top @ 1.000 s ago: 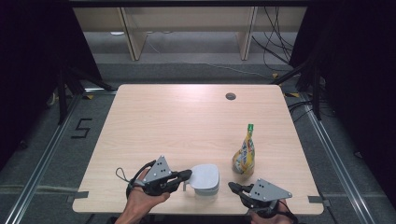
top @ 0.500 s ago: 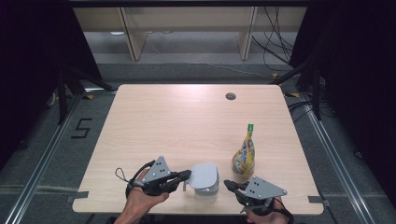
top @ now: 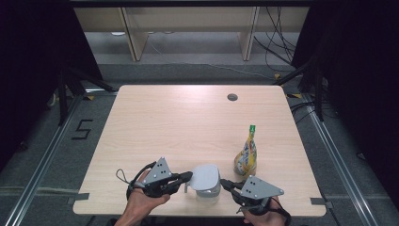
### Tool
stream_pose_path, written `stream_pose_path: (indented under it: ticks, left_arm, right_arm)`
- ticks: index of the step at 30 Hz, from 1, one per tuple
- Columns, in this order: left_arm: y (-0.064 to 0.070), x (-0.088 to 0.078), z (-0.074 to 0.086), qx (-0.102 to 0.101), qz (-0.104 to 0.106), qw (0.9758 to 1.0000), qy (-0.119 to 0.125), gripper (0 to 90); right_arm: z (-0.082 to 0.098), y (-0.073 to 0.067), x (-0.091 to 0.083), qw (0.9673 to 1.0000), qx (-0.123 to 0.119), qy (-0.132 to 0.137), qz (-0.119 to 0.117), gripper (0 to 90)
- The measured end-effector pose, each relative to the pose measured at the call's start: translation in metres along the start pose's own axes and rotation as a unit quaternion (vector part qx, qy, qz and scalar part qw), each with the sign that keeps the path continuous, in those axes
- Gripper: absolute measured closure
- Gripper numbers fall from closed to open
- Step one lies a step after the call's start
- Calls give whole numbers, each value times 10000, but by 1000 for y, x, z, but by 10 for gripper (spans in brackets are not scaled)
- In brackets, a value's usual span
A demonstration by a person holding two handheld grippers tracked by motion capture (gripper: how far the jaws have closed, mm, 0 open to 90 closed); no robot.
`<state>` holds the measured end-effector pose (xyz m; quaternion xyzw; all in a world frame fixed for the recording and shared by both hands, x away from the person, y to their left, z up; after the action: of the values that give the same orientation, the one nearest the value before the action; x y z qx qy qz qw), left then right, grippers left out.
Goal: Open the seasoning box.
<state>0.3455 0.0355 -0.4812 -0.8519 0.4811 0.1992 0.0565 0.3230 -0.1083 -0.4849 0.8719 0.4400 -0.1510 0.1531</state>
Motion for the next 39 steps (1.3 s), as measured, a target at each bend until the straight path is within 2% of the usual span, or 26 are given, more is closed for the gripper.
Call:
stream_pose_path:
  ticks: [2,4,6,7,8,10,11,13,14,15,16,17,18,22,23,25,26,34,35,37,39]
  left_arm:
    - [0,0,0,-11,18,10000,16,888]
    - [0,-1,1,29,15,10000,15,883]
    - [-2,-1,1,93,3,10000,27,851]
    - [-3,-2,1,1,27,10000,86,827]
    - [-3,-3,1,-52,40,10000,71,787]
    - [-6,-8,2,-94,43,9999,133,731]
    - [-10,-11,3,-15,45,9999,163,694]
    - [-14,-18,8,-102,-17,9998,160,659]
    - [-16,-20,11,-250,-13,9995,187,631]
    - [-18,-24,15,-166,2,9998,145,600]
    - [-18,-27,19,-206,6,9997,114,571]
    - [-18,-29,25,-247,27,9997,68,546]
    - [-19,-32,29,-127,31,9999,-12,509]
    - [-20,-40,46,-92,-34,9997,-232,432]
    - [-18,-40,49,-278,-61,9993,-231,417]
    - [-21,-43,54,-195,-100,9992,-323,403]
    - [-20,-43,55,-308,-101,9990,-302,394]
    - [-21,-48,64,-282,-150,9986,-431,388]
    - [-18,-47,64,-389,-123,9985,-365,388]
    - [-20,-48,67,-266,-95,9984,-485,387]
    - [-19,-48,68,-280,-86,9984,-490,388]
  right_arm:
    - [-2,-2,1,10000,15,-19,22,900]
    - [-5,-3,3,10000,-75,46,-2,900]
    - [-6,-3,3,10000,-62,42,-23,900]
    - [-8,-2,3,9999,-133,66,17,900]
    - [-8,-4,3,9999,-89,45,-31,900]
    - [-10,-4,4,9999,-98,76,12,900]
    - [-10,-4,4,9999,-141,58,7,900]
    - [-13,-5,5,9998,-159,80,-8,900]
    - [-15,-5,6,9999,-132,93,8,900]
    - [-17,-6,6,9997,-228,128,-36,900]
    - [-19,-7,7,9998,-165,134,17,900]
    - [-20,-8,7,9997,-242,93,-19,900]
    - [-23,-9,9,9996,-235,155,8,900]
    - [-31,-12,13,9992,-364,158,-22,900]
    - [-32,-14,15,9991,-383,172,-19,900]
    - [-35,-17,18,9990,-401,179,-61,900]
    - [-36,-18,20,9990,-405,185,-89,900]
    - [-48,-32,32,9977,-578,211,-269,900]
    - [-50,-34,33,9977,-565,225,-284,900]
    - [-52,-36,35,9974,-599,223,-338,900]
    - [-54,-39,36,9973,-575,236,-378,900]
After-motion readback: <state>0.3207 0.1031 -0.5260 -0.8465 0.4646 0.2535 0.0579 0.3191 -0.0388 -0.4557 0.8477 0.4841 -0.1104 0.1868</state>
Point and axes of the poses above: each handheld gripper's, and its own axes: x roughly forward along the jaws, z roughly out of its underside, y roughly to its right, the point moved 10 cm from there along x, roughly forward along the jaws, and after that the axes turned 1 degree about y, right-handed, at the moved point
